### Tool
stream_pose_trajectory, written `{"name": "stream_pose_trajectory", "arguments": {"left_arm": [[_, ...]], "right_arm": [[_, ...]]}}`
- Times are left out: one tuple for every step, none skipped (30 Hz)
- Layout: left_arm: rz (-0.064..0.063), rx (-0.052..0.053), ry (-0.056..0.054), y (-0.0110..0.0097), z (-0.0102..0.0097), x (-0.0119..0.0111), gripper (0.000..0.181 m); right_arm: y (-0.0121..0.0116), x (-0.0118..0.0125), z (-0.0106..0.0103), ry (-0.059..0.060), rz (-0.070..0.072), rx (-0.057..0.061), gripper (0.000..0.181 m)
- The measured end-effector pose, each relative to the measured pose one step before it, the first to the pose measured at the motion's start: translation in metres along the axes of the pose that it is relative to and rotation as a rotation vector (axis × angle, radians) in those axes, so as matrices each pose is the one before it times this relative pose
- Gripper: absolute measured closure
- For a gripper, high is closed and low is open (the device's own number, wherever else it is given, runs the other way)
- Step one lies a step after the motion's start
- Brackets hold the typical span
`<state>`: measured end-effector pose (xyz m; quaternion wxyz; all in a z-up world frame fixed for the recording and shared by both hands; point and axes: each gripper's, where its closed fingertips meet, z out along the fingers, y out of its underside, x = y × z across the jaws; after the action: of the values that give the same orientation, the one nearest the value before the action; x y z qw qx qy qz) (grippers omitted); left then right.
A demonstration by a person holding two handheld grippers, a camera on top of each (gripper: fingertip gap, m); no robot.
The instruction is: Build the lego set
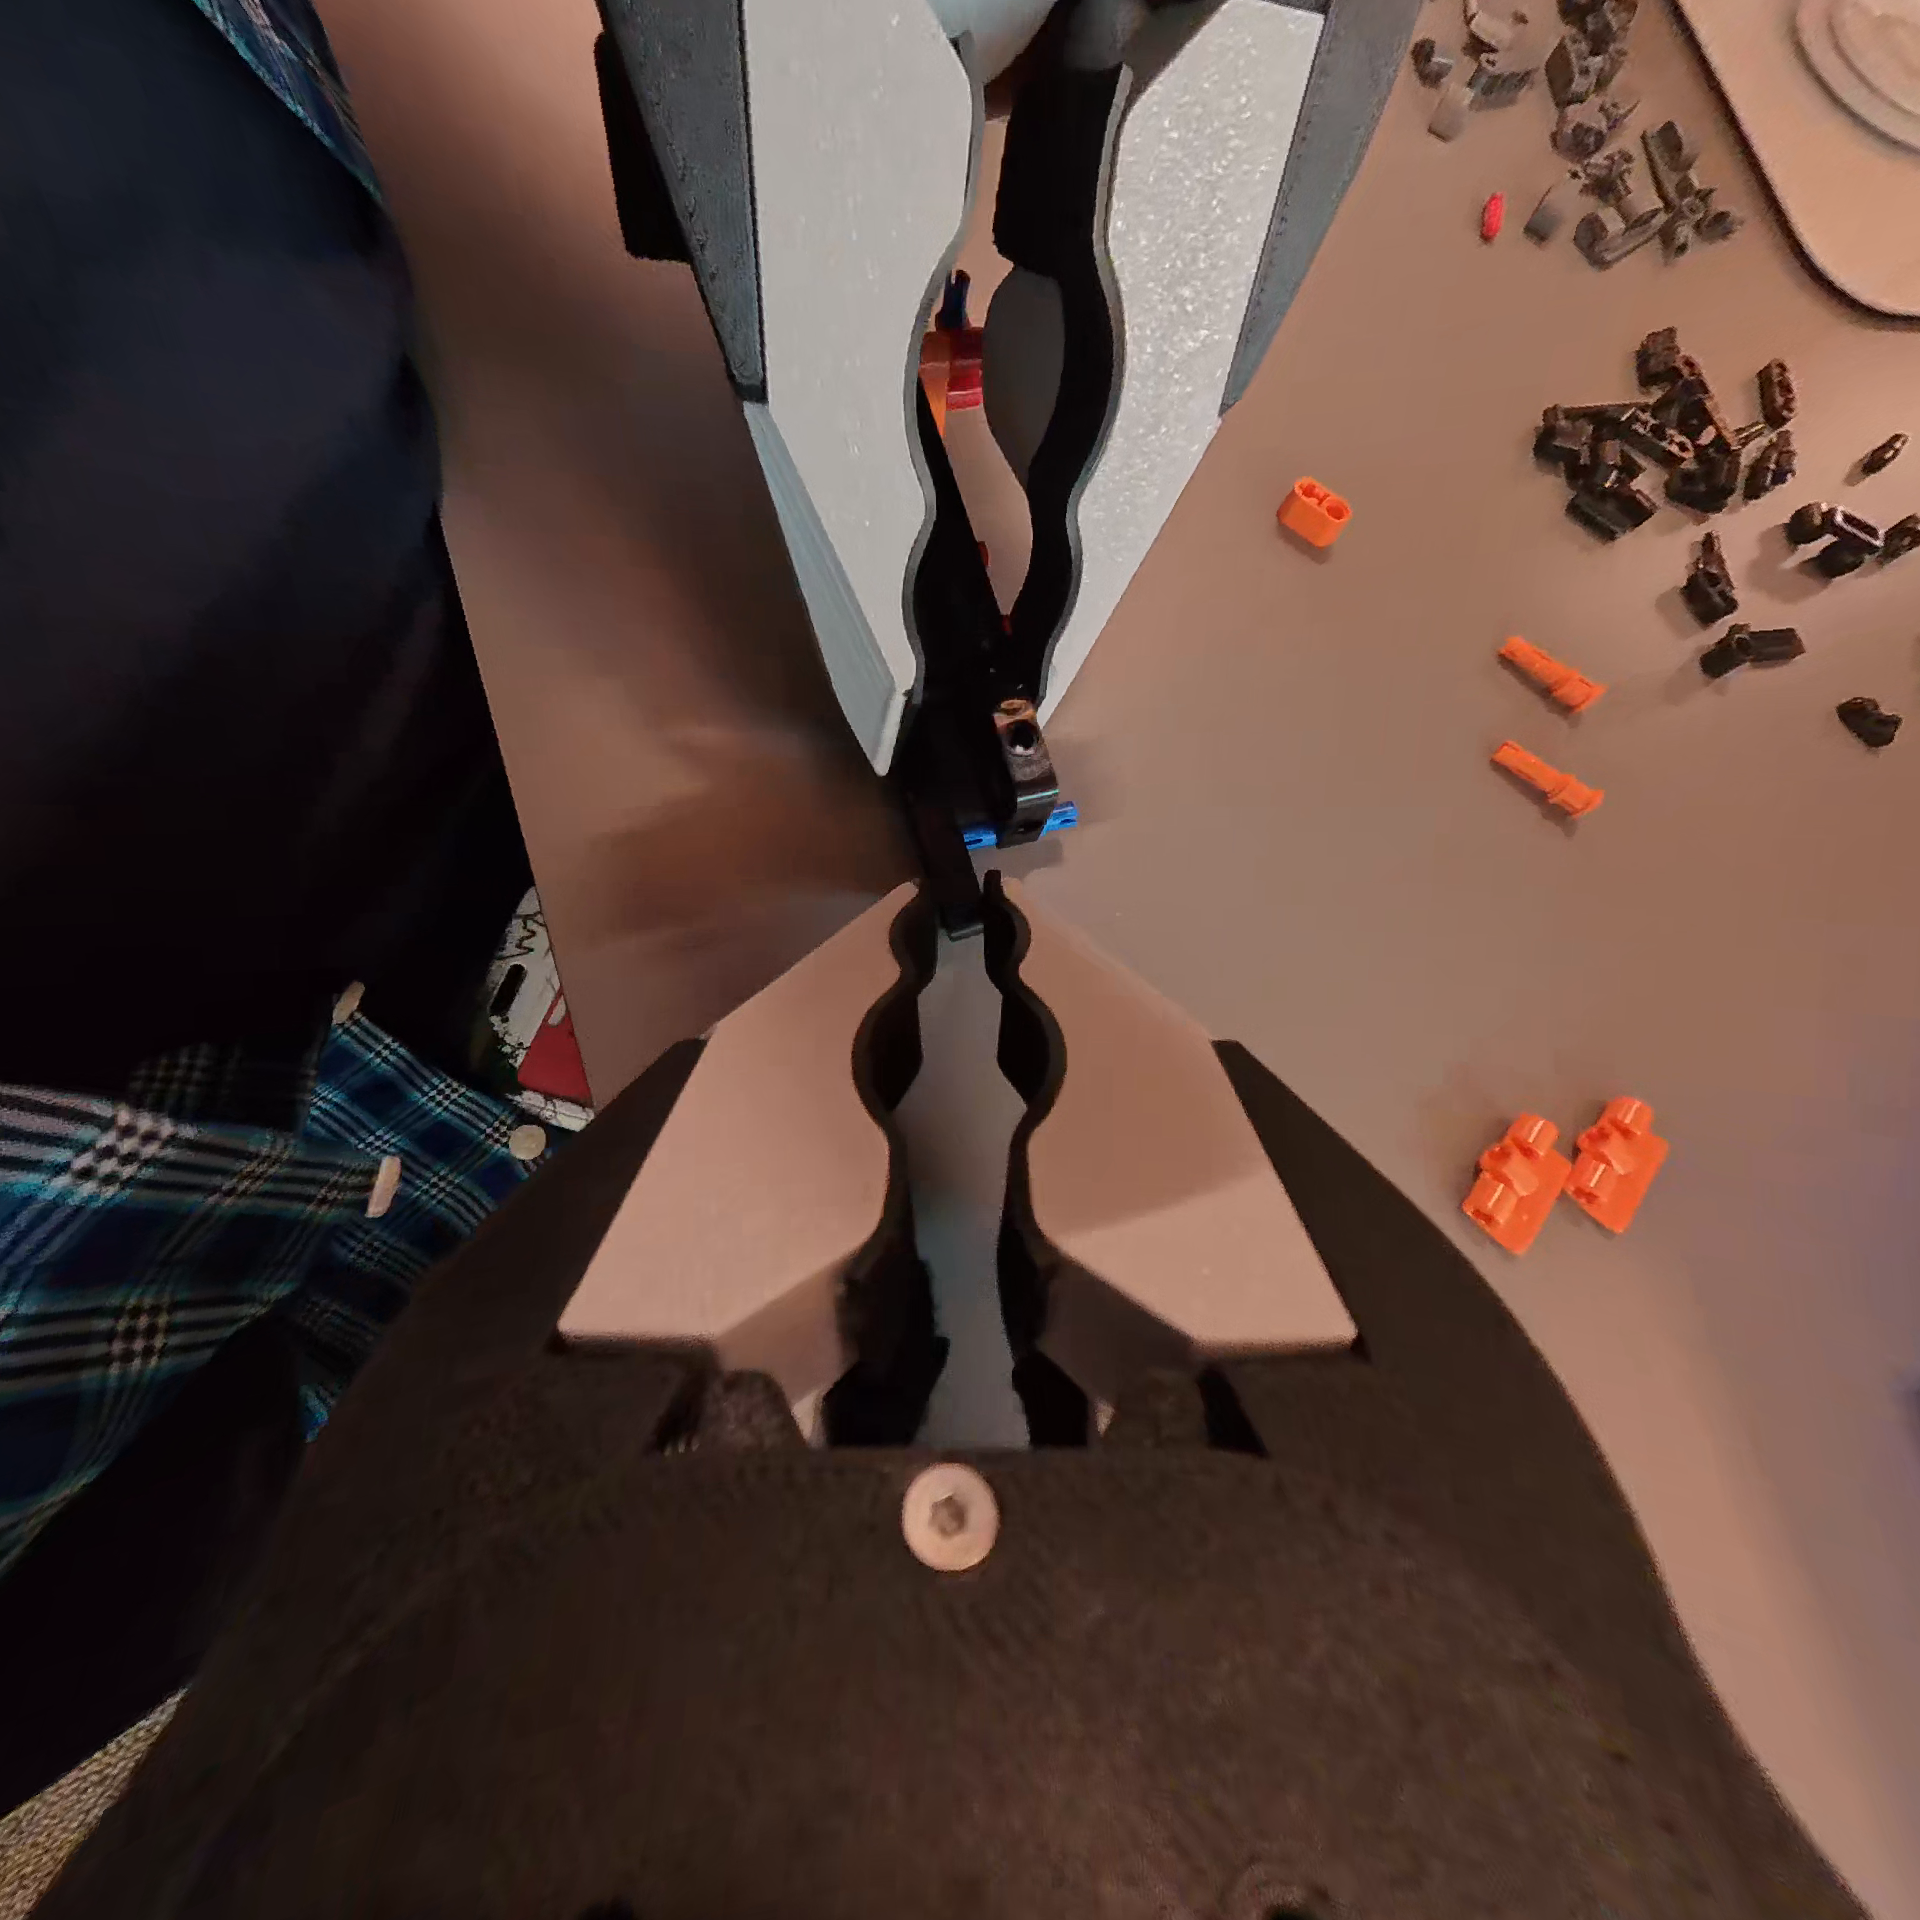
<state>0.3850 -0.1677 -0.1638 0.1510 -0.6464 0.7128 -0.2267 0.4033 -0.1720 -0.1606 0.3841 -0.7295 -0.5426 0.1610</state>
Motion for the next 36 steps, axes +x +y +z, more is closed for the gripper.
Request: {"name": "stream_pose_trajectory", "arguments": {"left_arm": [[0.0074,-0.0039,-0.0076,0.00010,0.00012,-0.00014,0.157],[-0.0051,-0.0039,-0.0038,-0.00012,0.00003,0.00004,0.157],[0.0053,-0.0044,-0.0045,0.00024,0.00012,0.00013,0.157],[0.0067,-0.0034,-0.0023,0.00000,0.00000,0.00036,0.157],[0.0105,-0.0024,-0.0072,0.00015,0.00016,0.00003,0.157],[0.0139,-0.0013,-0.0093,0.00002,0.00022,0.00000,0.157],[0.0070,-0.0025,-0.0073,-0.00001,0.00019,-0.00007,0.157],[0.0075,-0.0040,-0.0065,0.00006,0.00003,-0.00011,0.157],[0.0075,-0.0020,-0.0053,0.00009,-0.00003,-0.00048,0.156],[0.0010,0.0024,-0.0098,-0.00044,-0.00013,-0.00112,0.157],[0.0015,0.0027,-0.0048,-0.00040,0.00031,-0.00018,0.156],[0.0016,-0.0028,-0.0047,0.00055,0.00063,-0.00019,0.156],[-0.0011,0.0003,-0.0006,-0.00015,0.00020,-0.00013,0.156],[-0.0005,-0.0030,-0.0008,0.00004,0.00013,-0.00015,0.156],[0.0010,-0.0023,-0.0015,-0.00005,-0.00006,-0.00043,0.156],[-0.0055,-0.0014,0.0032,0.00001,-0.00009,-0.00020,0.156],[-0.0029,-0.0009,0.0037,0.00012,-0.00005,0.00001,0.156],[0.0048,-0.0010,-0.0008,0.00024,-0.00001,-0.00013,0.156],[0.0007,-0.0044,-0.0001,0.00002,0.00003,-0.00026,0.156],[0.0015,-0.0072,0.0004,0.00003,0.00003,0.00000,0.156],[0.0084,-0.0047,-0.0022,0.00000,0.00001,0.00000,0.157],[0.0053,-0.0010,-0.0033,-0.00007,0.00002,0.00005,0.157],[0.0060,-0.0015,-0.0047,0.00001,0.00008,-0.00001,0.157],[0.0140,-0.0038,-0.0105,0.00011,0.00019,0.00010,0.157],[0.0126,-0.0058,-0.0087,0.00000,0.00012,0.00008,0.157],[0.0042,-0.0041,-0.0043,-0.00022,0.00006,-0.00004,0.157],[0.0065,-0.0020,-0.0025,-0.00014,0.00014,-0.00018,0.157],[0.0088,-0.0023,-0.0042,-0.00004,0.00003,0.00004,0.157],[0.0076,-0.0024,-0.0064,-0.00018,0.00007,0.00000,0.156],[0.0027,-0.0036,-0.0007,-0.00016,0.00007,-0.00011,0.156],[0.0054,-0.0028,-0.0036,-0.00025,0.00017,-0.00020,0.157],[0.0043,-0.0028,-0.0033,-0.00008,0.00007,-0.00005,0.157],[-0.0032,0.0015,0.0006,-0.00002,0.00007,-0.00016,0.157],[-0.0053,0.0017,-0.0013,0.00015,-0.00002,-0.00035,0.157],[0.0039,-0.0019,-0.0020,0.00010,0.00000,0.00003,0.157],[-0.0015,0.0014,-0.0001,-0.00012,-0.00003,-0.00009,0.157]], "right_arm": [[-0.00007,0.00026,-0.00004,0.0101,-0.0095,0.0006,0.175],[-0.00016,0.00021,-0.00003,0.0102,-0.0104,0.0007,0.176],[-0.00004,0.00009,0.00011,0.0063,-0.0052,0.0001,0.176],[-0.00011,-0.00001,0.00003,0.0066,-0.0045,-0.0004,0.176],[-0.00007,-0.00002,-0.00007,0.0043,-0.0033,0.0001,0.176],[0.00011,-0.00015,-0.00006,-0.0035,0.0036,-0.0002,0.176],[0.00005,-0.00002,-0.00010,-0.0074,0.0079,-0.0005,0.176],[0.00004,0.00031,0.00011,-0.0017,0.0040,-0.0004,0.176],[-0.00006,0.00023,-0.00001,0.0027,-0.0010,0.0001,0.176],[0.00031,0.00014,-0.00028,0.0015,-0.0012,0.0004,0.176],[0.00013,-0.00001,-0.00057,-0.0033,0.0035,0.0021,0.176],[-0.00070,0.00026,-0.00080,-0.0003,0.0038,0.0061,0.176],[-0.00007,0.00053,-0.00018,0.0018,0.0026,0.0011,0.176],[0.00007,0.00045,0.00011,0.0016,0.0020,-0.0008,0.176],[-0.00062,0.00057,-0.00042,0.0062,-0.0048,0.0049,0.176],[-0.00040,0.00035,-0.00044,0.0083,-0.0085,0.0044,0.176],[0.00026,-0.00023,0.00020,-0.0005,0.0014,-0.0023,0.176],[-0.00023,0.00032,0.00014,0.0000,0.0037,0.0002,0.176],[-0.00011,0.00026,0.00002,0.0019,-0.0011,0.0009,0.176],[0.00001,0.00005,0.00003,-0.0001,0.0004,-0.0002,0.176],[0.00000,0.00016,-0.00023,-0.0022,0.0047,0.0003,0.176],[-0.00017,0.00041,-0.00017,-0.0017,0.0050,0.0009,0.176],[0.00030,0.00000,0.00012,-0.0041,0.0046,-0.0019,0.176],[0.00046,-0.00009,0.00037,-0.0054,0.0045,-0.0046,0.176],[0.00002,0.00038,0.00014,-0.0016,0.0025,-0.0008,0.176],[0.00025,0.00069,0.00018,-0.0034,0.0069,-0.0013,0.176],[0.00015,0.00051,0.00018,-0.0048,0.0036,-0.0010,0.176],[0.00006,0.00038,0.00014,-0.0012,-0.0038,0.0003,0.176],[0.00032,0.00030,0.00028,-0.0023,0.0019,-0.0030,0.176],[0.00032,0.00036,0.00038,-0.0089,0.0111,-0.0027,0.176],[0.00053,0.00059,0.00021,-0.0087,0.0064,-0.0027,0.176],[0.00081,0.00009,0.00077,-0.0119,0.0047,-0.0066,0.176],[-0.00010,0.00024,0.00026,-0.0098,0.0007,0.0008,0.176],[-0.00001,0.00043,0.00012,-0.0087,0.0032,0.0014,0.176],[-0.00008,0.00040,0.00013,-0.0035,-0.0073,0.0022,0.175],[-0.00035,0.00139,-0.00015,0.0085,-0.0162,0.0055,0.172]]}}
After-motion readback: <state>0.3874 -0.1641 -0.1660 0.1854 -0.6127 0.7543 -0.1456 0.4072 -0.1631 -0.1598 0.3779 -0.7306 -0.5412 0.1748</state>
